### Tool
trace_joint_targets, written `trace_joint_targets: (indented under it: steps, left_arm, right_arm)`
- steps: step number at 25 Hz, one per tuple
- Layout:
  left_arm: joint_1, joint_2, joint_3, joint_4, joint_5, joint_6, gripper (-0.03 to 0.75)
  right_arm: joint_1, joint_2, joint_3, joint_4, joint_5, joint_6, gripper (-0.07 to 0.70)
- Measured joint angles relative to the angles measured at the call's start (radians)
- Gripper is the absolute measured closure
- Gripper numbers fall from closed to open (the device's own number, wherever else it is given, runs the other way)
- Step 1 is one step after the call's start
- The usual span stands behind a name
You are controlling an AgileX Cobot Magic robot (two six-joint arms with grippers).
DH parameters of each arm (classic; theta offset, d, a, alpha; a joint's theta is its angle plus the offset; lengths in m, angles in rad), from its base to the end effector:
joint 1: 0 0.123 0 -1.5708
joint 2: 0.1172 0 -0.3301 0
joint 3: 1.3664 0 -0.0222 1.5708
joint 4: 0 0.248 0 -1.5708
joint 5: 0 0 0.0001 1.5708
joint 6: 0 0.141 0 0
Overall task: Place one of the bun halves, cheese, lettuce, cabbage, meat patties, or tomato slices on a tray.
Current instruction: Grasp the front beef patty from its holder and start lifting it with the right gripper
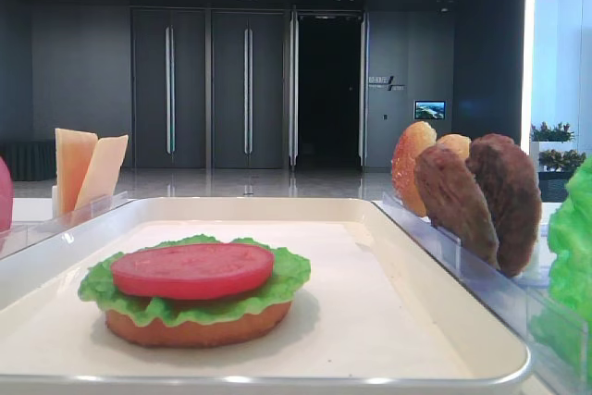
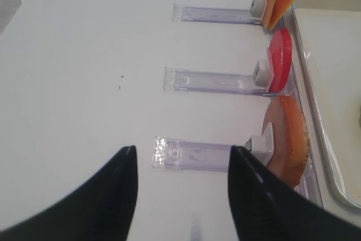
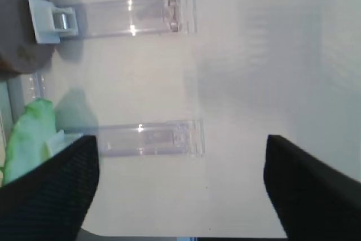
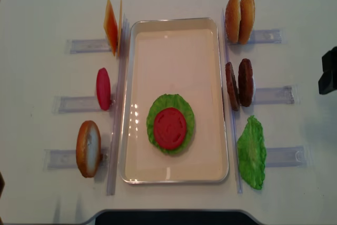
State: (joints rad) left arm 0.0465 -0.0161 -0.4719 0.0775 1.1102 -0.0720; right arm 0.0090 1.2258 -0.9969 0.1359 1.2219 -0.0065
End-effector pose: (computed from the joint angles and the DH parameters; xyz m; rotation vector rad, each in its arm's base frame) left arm -0.0118 0.0092 0.2382 -0.1300 2.1001 0.0784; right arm 0.2030 0.0198 0.2947 0.0260 2.9285 0.1947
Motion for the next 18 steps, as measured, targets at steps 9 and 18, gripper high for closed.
trace_joint_targets:
  steps: [9, 18]
  left_arm:
    - [0.0, 0.0, 0.0, 0.0, 0.0, 0.0, 0.401]
    - [0.0, 0.0, 0.0, 0.0, 0.0, 0.0, 0.449]
  right_arm:
    - [0.049, 0.153, -0.177, -0.007, 0.0, 0.032, 0.048]
    - [0.258, 0.231, -0.241, -0.039, -0.001, 0.267, 0.087]
